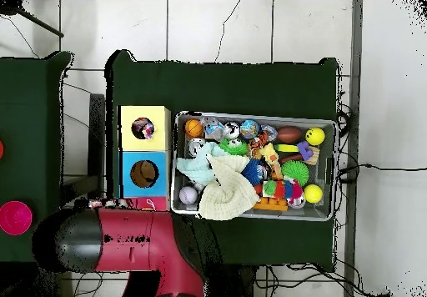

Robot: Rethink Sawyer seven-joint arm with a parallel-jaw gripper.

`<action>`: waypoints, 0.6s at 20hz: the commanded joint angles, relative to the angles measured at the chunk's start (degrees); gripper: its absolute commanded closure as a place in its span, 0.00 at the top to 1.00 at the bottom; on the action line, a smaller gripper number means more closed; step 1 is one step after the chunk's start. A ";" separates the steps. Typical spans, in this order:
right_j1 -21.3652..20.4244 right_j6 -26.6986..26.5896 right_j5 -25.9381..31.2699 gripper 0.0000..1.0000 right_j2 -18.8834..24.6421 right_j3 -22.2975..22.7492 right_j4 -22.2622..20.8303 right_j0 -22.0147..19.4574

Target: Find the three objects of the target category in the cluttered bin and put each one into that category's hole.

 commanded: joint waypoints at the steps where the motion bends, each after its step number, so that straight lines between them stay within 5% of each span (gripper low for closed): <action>1: 4.67 -3.06 -4.68 0.00 3.39 0.31 -1.41 -4.66; 5: 10.39 -4.99 -9.35 0.00 5.55 -1.25 -1.98 -7.78; 12: 19.18 -2.03 -9.32 0.00 6.29 -8.91 -3.82 -7.75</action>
